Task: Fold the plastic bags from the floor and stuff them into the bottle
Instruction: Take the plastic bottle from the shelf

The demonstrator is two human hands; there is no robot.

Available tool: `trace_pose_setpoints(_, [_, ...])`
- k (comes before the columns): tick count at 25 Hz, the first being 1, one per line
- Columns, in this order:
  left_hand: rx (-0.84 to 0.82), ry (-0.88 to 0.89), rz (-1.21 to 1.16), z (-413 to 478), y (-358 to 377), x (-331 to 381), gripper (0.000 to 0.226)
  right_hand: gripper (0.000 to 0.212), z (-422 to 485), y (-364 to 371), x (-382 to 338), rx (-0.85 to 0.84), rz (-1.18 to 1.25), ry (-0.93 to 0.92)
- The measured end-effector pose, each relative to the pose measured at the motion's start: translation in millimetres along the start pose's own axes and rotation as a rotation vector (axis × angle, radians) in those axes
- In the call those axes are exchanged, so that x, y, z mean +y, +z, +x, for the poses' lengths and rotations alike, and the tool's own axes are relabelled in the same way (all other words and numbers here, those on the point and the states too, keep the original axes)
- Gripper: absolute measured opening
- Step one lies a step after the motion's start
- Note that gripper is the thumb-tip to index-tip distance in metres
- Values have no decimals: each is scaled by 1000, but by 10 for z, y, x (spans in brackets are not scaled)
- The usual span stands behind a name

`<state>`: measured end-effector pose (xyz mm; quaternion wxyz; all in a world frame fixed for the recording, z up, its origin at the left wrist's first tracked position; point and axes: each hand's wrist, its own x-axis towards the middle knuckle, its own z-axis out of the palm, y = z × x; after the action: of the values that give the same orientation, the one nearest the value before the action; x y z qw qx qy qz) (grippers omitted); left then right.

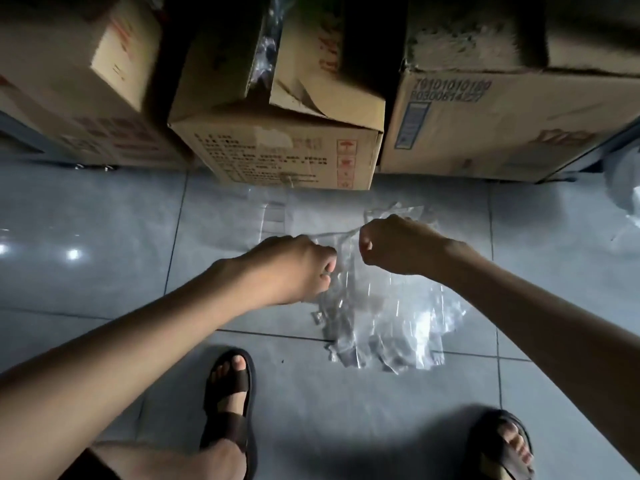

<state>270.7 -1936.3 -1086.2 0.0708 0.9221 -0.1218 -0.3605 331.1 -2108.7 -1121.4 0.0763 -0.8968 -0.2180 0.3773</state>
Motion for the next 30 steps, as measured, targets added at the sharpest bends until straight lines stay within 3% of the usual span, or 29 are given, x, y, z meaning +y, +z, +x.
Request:
trace_pose_setpoints(13, [123,23,-31,-458,49,224,18,16,-663,124,90,39,174,-51])
trace_pose_setpoints(20, [268,77,-240,-1013,119,303,15,18,-1305,127,-28,104,-153,-40])
trace_pose_setpoints(25, [342,70,-321,-1397,61,227,14,20,-1467,316,-170,51,-160,-72])
trace_pose_setpoints(30, [276,40,-441,-1083,115,522,14,26,-1214,754,211,7,-24,45])
